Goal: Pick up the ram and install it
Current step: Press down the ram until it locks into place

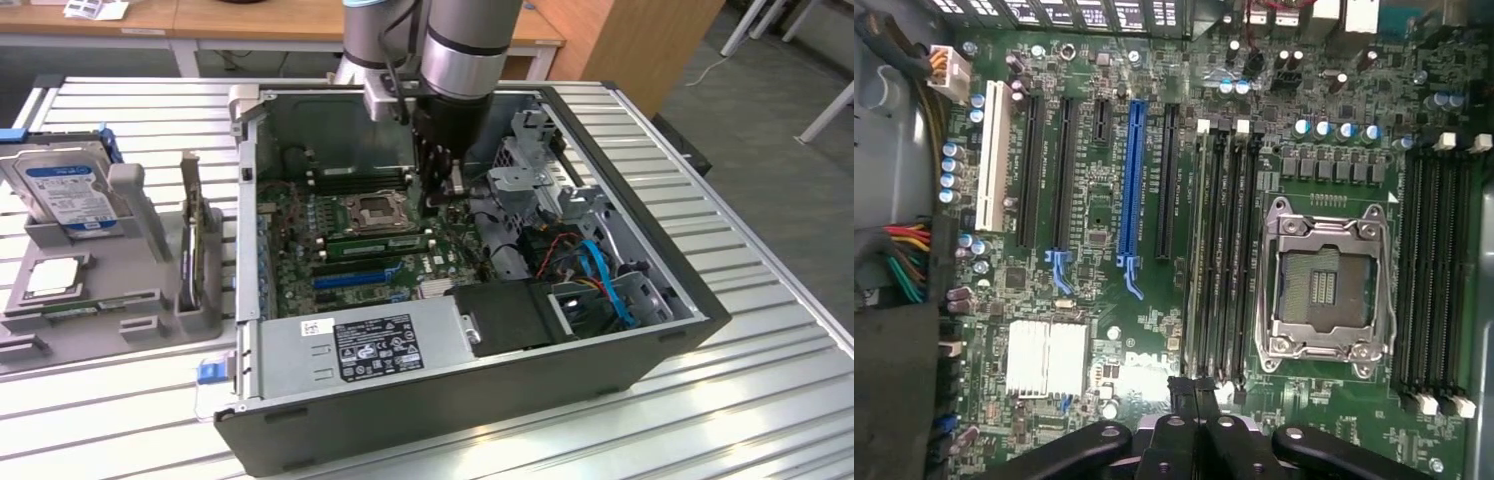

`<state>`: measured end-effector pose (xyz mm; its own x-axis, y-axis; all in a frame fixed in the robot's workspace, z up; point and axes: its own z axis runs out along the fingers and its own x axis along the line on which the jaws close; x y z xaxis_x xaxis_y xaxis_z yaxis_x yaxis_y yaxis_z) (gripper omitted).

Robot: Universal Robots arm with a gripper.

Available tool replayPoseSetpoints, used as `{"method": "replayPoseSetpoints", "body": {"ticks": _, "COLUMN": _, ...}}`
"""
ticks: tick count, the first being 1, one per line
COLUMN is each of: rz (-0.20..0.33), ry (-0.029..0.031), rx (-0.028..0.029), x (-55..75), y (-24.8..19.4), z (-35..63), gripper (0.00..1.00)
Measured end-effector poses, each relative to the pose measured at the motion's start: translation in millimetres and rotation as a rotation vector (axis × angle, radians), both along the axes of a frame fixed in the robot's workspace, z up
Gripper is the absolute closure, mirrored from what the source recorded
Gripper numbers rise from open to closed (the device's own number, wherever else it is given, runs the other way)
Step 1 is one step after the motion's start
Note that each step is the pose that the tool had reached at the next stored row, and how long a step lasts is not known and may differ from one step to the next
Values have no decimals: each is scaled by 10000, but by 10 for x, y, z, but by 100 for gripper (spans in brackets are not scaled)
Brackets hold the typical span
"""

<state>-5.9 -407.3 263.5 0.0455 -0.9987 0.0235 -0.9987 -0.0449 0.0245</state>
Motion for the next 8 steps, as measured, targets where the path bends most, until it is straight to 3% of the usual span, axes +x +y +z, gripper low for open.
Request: {"method": "replayPoseSetpoints", "body": {"ticks": 8, "rz": 0, "ry": 1, "rx": -12, "x": 0, "y": 0, "z": -146, "gripper": 89}}
